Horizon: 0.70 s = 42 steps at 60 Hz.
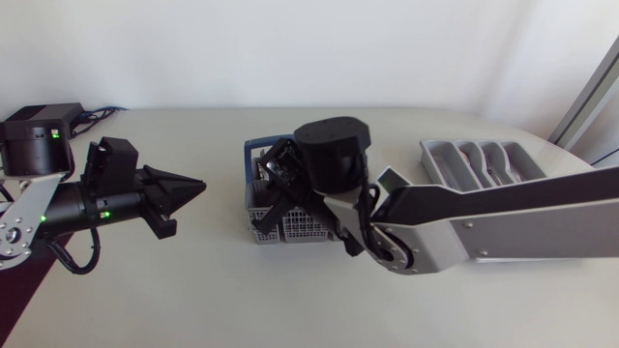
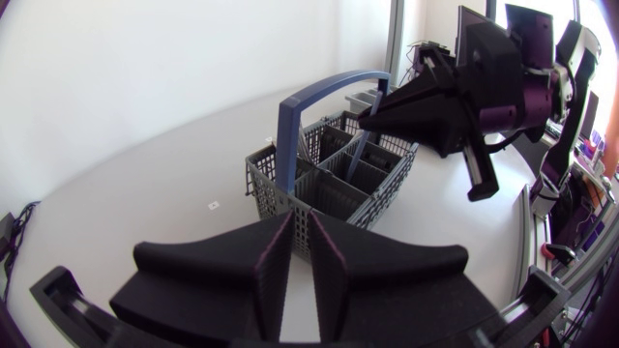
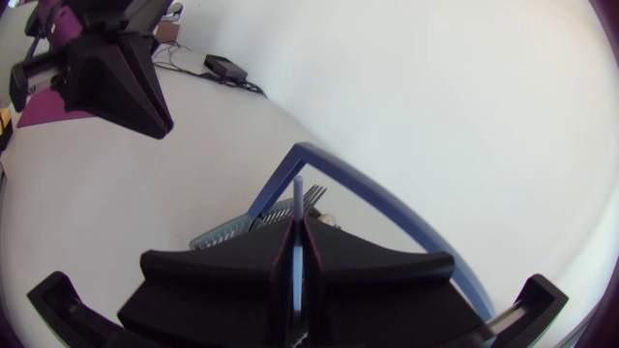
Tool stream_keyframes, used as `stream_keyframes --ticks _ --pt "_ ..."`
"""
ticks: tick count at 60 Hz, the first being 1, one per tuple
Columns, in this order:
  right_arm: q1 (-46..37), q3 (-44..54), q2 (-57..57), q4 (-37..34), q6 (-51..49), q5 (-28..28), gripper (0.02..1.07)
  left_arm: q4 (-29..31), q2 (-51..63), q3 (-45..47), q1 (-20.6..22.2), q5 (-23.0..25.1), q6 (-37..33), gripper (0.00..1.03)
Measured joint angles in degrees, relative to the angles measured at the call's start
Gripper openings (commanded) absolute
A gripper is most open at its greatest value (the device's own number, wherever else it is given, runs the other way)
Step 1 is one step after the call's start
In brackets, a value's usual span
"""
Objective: Sort the cutlery from the basket into the organizer compartments.
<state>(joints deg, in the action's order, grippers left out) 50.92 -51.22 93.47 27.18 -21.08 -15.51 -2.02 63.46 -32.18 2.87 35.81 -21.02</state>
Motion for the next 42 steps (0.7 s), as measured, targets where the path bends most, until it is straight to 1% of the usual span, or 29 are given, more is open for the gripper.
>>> stream_keyframes --ticks 8,13,24,29,35,42 --pt "0.04 0.35 -5.66 -0.57 -0.24 0.68 0.07 0.02 -0.22 0.0 0.02 0.0 0.02 0.14" --pt "0.04 0.24 -9.86 -3.58 -0.22 1.99 0.07 0.02 -0.22 0.0 0.02 0.0 0.02 0.14" --pt "0.04 -2.64 -17.55 -12.26 0.31 3.93 0.07 0.02 -0.22 0.0 0.7 -0.04 0.07 0.14" --pt "-0.26 -5.18 -20.28 -17.49 1.51 4.79 0.07 0.0 -0.22 0.0 1.57 -0.02 0.33 0.14" --pt "-2.32 -8.04 -22.47 -24.46 3.13 7.19 0.07 0.02 -0.22 0.0 2.14 -0.09 0.46 0.14" --pt "-6.01 -8.9 -25.18 -30.36 4.63 8.66 0.07 0.04 -0.22 0.0 2.99 -0.48 0.68 0.14"
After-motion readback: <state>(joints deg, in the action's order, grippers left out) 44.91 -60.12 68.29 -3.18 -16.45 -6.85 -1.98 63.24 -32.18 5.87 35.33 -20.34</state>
